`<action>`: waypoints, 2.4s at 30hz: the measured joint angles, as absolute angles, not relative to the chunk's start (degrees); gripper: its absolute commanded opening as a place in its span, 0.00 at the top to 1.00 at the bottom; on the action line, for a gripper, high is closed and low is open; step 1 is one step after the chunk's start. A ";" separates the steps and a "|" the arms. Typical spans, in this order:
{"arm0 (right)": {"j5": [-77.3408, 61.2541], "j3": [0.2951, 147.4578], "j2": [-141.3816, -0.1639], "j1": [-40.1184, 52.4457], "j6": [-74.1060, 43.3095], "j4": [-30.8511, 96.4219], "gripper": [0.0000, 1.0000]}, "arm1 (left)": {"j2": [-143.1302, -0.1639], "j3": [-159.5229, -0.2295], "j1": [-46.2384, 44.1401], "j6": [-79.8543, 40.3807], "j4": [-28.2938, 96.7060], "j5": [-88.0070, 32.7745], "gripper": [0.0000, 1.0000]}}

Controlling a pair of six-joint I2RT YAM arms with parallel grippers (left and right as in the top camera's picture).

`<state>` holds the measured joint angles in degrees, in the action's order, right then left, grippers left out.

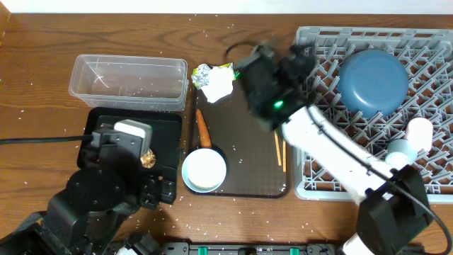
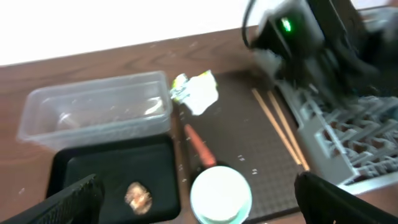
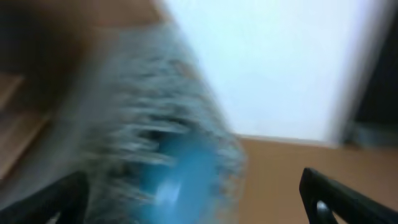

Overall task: Sort waste into correct bins and load items into the dishwasher rack
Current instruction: 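Move the left gripper toward the white bowl on the brown tray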

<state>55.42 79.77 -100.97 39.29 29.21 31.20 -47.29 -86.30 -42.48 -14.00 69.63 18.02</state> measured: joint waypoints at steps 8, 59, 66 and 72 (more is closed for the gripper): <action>20.84 79.70 -100.84 42.57 0.45 44.07 0.01 | -47.31 -86.30 -42.48 -18.55 73.45 22.26 0.02; -0.43 79.77 -62.92 17.19 -26.70 63.48 0.04 | -90.41 -61.14 -49.58 -22.52 54.06 -1.85 0.56; -0.38 79.77 -64.40 17.19 -26.52 63.61 0.04 | -97.49 -61.14 -49.60 -22.85 51.57 -0.82 0.69; -0.38 79.77 -64.47 17.19 -26.50 63.99 0.03 | -101.14 -61.14 -49.60 -23.03 49.98 -0.25 0.88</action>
<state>-0.38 79.77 -64.47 17.19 -26.50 63.99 -101.14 -61.14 -49.60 -23.03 49.98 -0.25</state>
